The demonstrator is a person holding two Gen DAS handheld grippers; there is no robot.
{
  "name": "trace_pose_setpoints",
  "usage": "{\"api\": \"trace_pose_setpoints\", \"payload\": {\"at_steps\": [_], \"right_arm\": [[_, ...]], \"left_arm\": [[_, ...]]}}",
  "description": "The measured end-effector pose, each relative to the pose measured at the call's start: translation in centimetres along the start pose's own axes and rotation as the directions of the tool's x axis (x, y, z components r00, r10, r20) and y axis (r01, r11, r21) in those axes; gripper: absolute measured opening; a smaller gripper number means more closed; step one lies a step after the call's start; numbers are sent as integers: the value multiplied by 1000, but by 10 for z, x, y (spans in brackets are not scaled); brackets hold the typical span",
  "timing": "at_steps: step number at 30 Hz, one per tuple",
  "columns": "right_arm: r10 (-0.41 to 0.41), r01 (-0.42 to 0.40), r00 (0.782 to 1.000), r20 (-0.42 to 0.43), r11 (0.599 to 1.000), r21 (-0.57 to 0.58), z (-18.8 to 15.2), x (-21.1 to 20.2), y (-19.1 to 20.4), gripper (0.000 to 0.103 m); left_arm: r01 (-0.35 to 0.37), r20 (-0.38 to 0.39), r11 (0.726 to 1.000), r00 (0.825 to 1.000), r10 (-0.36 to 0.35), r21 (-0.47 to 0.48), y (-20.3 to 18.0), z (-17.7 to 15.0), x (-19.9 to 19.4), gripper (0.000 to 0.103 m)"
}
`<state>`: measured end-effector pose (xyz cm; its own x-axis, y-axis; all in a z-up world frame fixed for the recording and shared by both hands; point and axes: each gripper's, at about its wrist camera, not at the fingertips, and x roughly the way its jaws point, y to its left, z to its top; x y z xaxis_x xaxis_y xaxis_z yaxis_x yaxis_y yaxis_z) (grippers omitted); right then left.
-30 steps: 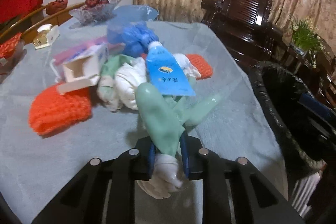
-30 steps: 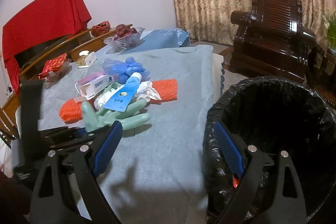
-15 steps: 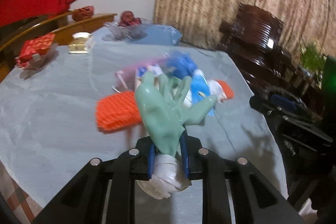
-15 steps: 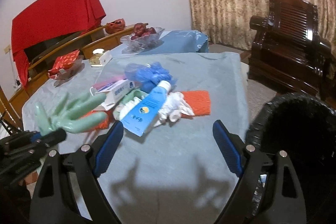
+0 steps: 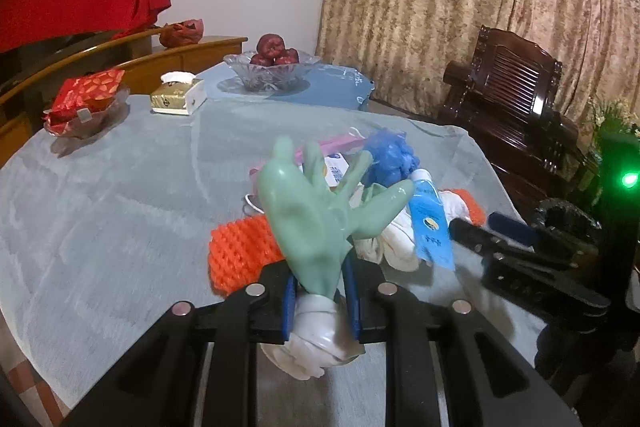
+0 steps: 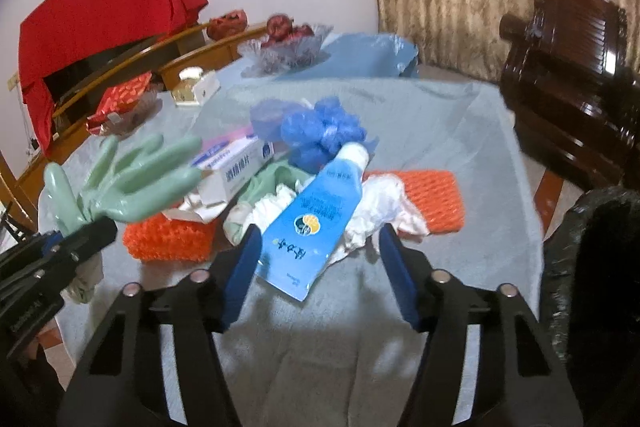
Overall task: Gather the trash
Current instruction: 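Grasp the blue bottle with the right tool while the left holds the glove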
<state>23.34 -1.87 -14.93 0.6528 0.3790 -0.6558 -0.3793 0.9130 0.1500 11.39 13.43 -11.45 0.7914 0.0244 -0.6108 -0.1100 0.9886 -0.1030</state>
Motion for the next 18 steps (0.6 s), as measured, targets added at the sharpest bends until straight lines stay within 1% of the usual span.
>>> {"api": "trace_pose_setpoints", "payload": {"at_steps": [3, 6, 8, 9, 10, 11, 14, 16, 18], "right_arm": [[3, -2, 999, -38, 1000, 10, -7, 10, 0, 55], [13, -12, 997, -79, 1000, 10, -11, 20, 2, 48], [26, -25, 995, -98, 1000, 14, -13, 26, 3, 40], [37, -35, 993, -108, 999, 22, -14, 30, 3, 38], [50, -46, 992, -116, 998, 31, -14, 32, 2, 32], [61, -56, 991, -123, 998, 38, -14, 33, 2, 22], [106, -98, 984, -141, 993, 62, -15, 38, 0, 5], [119, -112, 983, -142, 992, 53, -15, 37, 2, 0], [119, -115, 984, -131, 993, 39, -14, 31, 3, 0]], "left_arm": [[-2, -1, 1000, 1000, 2, 13, 3, -1, 3, 20], [-1, -11, 1000, 1000, 1, 10, 4, -2, 6, 20], [0, -22, 1000, 1000, 0, 7, 5, -4, 9, 20], [-1, -25, 1000, 1000, 1, 7, 5, -4, 10, 20], [-1, -27, 1000, 1000, 1, 7, 5, -4, 10, 20], [-1, -29, 1000, 1000, 1, 6, 6, -4, 11, 20], [-3, -33, 1000, 999, 3, 4, 8, -4, 13, 20], [-2, -35, 1000, 999, 2, 3, 9, -2, 14, 20], [-1, -34, 1000, 999, 1, 4, 9, -2, 14, 20]]}}
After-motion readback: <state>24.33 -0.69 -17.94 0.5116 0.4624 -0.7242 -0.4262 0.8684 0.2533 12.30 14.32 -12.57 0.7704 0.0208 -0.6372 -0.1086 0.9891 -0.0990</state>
